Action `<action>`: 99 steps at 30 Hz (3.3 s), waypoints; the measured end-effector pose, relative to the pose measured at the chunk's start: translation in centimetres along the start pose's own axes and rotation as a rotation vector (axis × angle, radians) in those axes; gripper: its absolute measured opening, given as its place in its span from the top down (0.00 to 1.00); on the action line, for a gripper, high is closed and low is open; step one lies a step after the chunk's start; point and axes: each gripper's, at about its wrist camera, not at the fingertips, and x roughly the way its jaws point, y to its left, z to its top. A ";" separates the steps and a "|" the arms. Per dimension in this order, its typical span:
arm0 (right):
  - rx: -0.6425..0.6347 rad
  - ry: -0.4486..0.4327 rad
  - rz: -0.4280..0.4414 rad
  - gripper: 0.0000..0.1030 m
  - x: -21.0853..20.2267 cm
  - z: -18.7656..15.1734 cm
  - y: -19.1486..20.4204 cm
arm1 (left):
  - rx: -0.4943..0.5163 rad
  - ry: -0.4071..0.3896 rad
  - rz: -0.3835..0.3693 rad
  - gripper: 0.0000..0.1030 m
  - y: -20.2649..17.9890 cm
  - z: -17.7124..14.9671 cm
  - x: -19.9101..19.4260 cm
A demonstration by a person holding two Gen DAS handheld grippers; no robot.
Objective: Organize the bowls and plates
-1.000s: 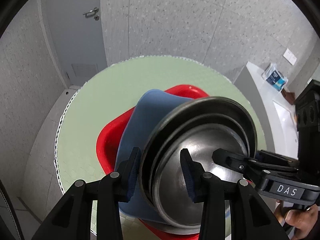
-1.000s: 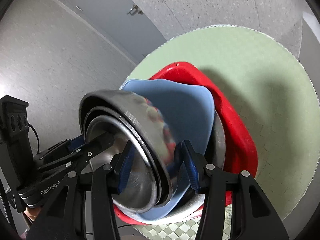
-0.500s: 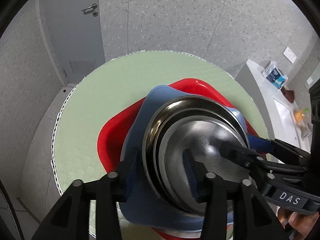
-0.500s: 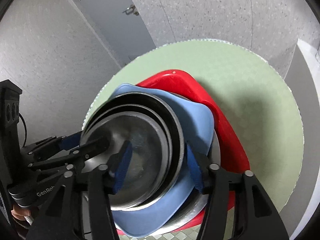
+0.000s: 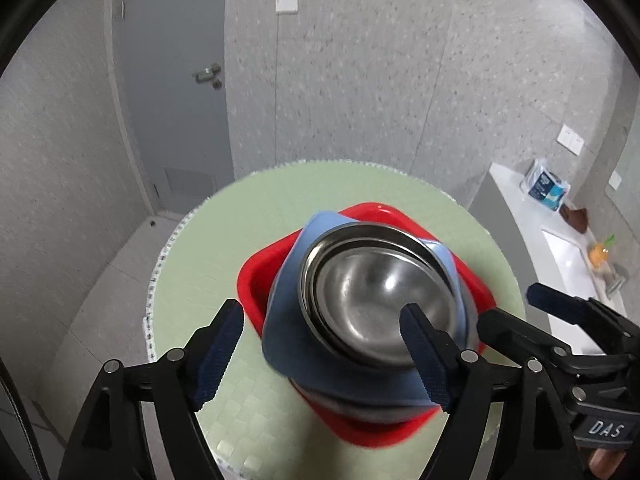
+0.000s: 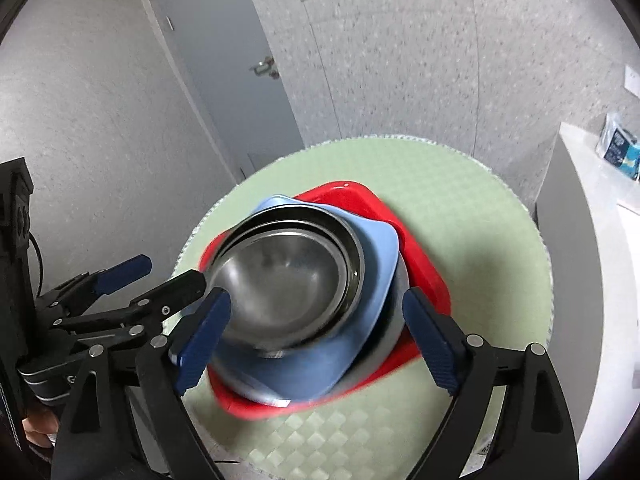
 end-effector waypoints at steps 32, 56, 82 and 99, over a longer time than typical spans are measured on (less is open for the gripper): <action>-0.083 -0.411 -0.157 0.00 -36.6 -27.9 10.1 | 0.026 -0.425 0.054 0.01 -9.2 -38.7 -42.2; 0.012 -0.511 -0.295 0.00 -48.0 -47.3 25.9 | 0.101 -0.516 0.009 0.01 4.3 -63.2 -63.7; -0.016 -0.508 -0.296 0.00 -48.9 -50.2 29.1 | 0.092 -0.528 0.001 0.01 8.2 -64.8 -66.7; -0.031 -0.492 -0.286 0.00 -48.2 -49.3 28.5 | 0.072 -0.513 0.006 0.01 6.7 -64.0 -65.2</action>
